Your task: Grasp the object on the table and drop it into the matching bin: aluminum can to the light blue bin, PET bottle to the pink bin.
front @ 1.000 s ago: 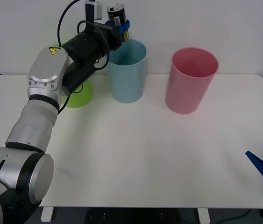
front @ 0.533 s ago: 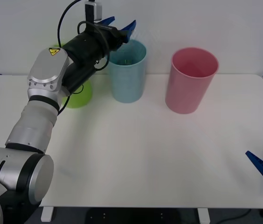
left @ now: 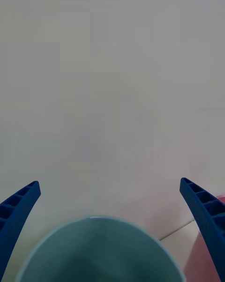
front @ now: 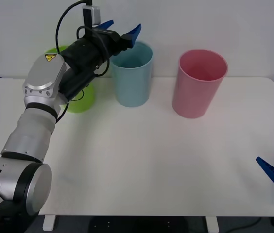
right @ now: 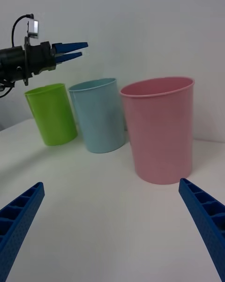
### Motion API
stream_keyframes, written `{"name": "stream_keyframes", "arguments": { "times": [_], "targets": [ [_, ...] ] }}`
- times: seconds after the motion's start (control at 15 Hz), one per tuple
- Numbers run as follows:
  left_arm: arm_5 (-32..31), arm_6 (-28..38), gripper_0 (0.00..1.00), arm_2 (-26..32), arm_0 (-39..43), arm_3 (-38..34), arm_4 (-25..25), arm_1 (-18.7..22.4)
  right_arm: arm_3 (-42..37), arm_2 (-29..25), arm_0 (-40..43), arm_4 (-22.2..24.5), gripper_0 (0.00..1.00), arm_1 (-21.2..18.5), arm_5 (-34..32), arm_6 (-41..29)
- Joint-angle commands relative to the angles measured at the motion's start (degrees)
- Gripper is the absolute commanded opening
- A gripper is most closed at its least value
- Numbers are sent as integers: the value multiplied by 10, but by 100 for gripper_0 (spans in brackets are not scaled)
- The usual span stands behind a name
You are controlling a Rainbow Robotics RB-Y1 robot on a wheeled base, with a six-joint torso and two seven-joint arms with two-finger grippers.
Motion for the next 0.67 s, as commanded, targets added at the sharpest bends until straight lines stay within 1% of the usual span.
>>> {"name": "stream_keyframes", "arguments": {
  "times": [0.07, 0.33, 0.67],
  "targets": [
    [-2, -2, 100, -21, 40, -50, 44, 23, 0, 0, 0, 0, 100, 0, 0, 0],
    [-3, -8, 100, -49, 97, -107, 102, 56, 0, 0, 0, 0, 100, 0, 0, 0],
    [-6, -16, 100, -49, 187, -205, 137, 83, 0, 0, 0, 0, 100, 0, 0, 0]
  ]
}}
